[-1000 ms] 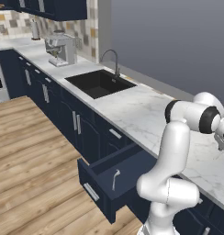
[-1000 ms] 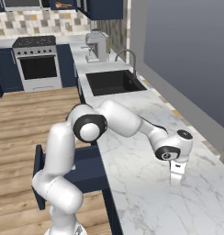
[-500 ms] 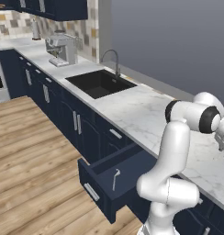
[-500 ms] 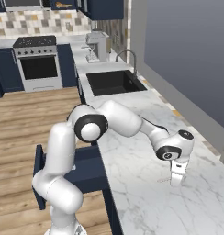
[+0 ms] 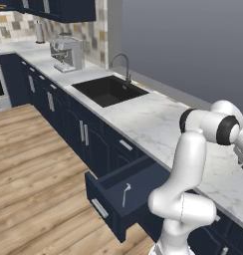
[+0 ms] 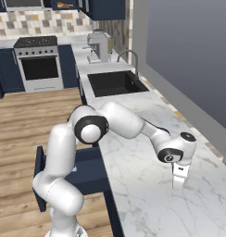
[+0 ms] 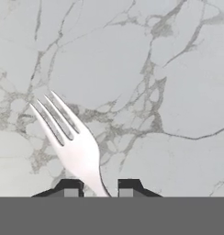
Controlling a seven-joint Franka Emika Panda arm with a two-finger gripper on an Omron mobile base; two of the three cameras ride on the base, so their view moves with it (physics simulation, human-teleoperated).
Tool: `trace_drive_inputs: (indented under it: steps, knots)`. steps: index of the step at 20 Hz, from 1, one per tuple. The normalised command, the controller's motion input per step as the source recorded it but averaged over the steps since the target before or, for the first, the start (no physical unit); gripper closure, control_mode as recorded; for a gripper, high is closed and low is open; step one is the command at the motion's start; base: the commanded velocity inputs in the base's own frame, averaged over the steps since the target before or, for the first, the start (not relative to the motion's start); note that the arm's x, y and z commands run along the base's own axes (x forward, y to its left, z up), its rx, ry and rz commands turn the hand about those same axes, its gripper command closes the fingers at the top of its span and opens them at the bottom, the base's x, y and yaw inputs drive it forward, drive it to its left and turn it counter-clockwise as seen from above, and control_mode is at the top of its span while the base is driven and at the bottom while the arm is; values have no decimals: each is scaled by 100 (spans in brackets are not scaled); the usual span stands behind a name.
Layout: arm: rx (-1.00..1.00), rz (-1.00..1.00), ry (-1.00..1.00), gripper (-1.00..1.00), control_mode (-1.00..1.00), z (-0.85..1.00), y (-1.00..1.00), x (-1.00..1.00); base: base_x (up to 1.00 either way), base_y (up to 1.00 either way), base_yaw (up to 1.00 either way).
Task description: Organize the utensils by type. Pick up the wooden spoons from the counter and place them in the open cabinet. Then pick up the metallic utensils from the counter and place them in the open drawer.
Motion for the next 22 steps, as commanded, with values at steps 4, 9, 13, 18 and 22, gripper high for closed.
trace_drive_inputs:
  steps: [4,9,13,18,22]
  knots:
    - [0,0,0,100,-100,1,0,-40,0,0,0]
    - [0,0,0,100,-100,20,0,-56,0,0,0]
    - [0,0,-1,100,-100,32,8,-22,0,0,0]
    - [-2,1,-8,100,-100,52,36,-9,0,0,0]
    - [-7,10,-3,100,-100,37,61,3,0,0,0]
